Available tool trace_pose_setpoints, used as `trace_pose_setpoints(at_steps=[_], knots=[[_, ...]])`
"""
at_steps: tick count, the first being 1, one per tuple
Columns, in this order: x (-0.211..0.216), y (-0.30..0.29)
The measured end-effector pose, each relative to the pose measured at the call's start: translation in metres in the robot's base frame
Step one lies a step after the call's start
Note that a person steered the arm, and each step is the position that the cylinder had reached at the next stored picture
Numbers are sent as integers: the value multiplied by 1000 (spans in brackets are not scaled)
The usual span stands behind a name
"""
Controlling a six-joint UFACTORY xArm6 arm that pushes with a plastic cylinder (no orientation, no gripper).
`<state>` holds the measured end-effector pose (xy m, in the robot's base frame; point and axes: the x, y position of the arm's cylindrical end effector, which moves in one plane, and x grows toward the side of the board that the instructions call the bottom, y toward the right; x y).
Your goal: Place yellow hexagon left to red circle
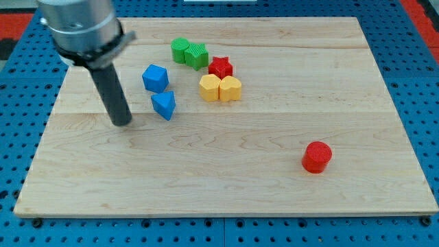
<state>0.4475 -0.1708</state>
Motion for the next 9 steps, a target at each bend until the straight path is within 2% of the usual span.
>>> trace_pose_setpoints(at_steps=[1,2,3,4,5,6,7,8,9], knots=[[-29,44],[-39,94],[-71,107],[-65,171],[-36,207],[-11,213],[-4,195],[40,242],[60,256]])
